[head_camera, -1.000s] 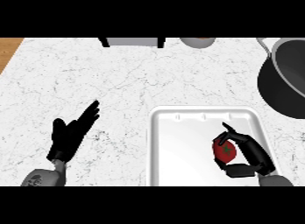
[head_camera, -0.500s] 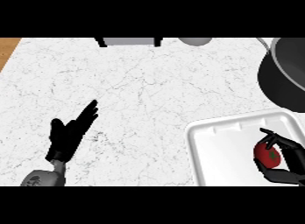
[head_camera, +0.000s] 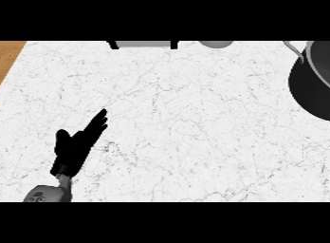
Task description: Pick the tomato from the tray and place it in the pot
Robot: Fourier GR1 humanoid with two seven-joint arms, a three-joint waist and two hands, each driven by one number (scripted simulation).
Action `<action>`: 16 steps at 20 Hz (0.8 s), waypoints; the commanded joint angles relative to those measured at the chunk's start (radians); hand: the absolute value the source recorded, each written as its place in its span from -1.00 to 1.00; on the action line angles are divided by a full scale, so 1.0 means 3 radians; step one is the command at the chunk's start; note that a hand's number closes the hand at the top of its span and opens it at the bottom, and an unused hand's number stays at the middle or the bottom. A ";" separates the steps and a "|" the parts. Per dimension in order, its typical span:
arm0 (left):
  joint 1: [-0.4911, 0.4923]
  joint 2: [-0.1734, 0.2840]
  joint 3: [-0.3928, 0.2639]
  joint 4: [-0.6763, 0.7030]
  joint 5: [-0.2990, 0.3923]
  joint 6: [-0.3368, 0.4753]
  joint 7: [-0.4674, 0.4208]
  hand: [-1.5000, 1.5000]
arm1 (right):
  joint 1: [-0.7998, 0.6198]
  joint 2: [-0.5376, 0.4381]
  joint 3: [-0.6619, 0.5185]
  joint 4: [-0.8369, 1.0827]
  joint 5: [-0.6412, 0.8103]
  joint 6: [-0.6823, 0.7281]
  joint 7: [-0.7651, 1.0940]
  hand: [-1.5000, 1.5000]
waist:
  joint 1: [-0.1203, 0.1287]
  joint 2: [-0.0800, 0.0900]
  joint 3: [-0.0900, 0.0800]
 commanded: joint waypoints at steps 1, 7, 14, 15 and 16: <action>-0.0044 -0.0024 -0.0044 -0.0007 -0.0022 -0.0040 0.0038 0.00 | -0.0131 -0.0363 -0.0077 0.0599 0.0165 0.0073 -0.0450 1.00 | 0.0051 0.0003 0.0003; 0.0004 -0.0081 -0.0038 0.0014 -0.0069 -0.0006 -0.0031 0.00 | -0.0294 -0.0657 -0.0101 0.0616 0.0270 -0.0305 -0.0521 1.00 | 0.0031 -0.0009 -0.0009; 0.0047 -0.0090 -0.0017 -0.0093 -0.0096 -0.0002 0.0143 0.00 | -0.0649 -0.0760 0.0093 0.0276 0.0452 -0.0689 0.0049 1.00 | 0.0026 -0.0019 -0.0019; -0.0027 -0.0040 0.0044 0.0107 -0.0076 -0.0111 -0.0074 0.00 | -0.0705 -0.0863 0.0116 0.0127 0.0426 -0.0556 0.0296 1.00 | 0.0011 -0.0020 -0.0022; -0.0005 -0.0154 -0.0049 -0.0078 -0.0135 0.0015 0.0126 0.00 | -0.0695 -0.0744 0.0165 0.0082 0.0491 -0.0752 0.0298 1.00 | 0.0015 -0.0020 -0.0020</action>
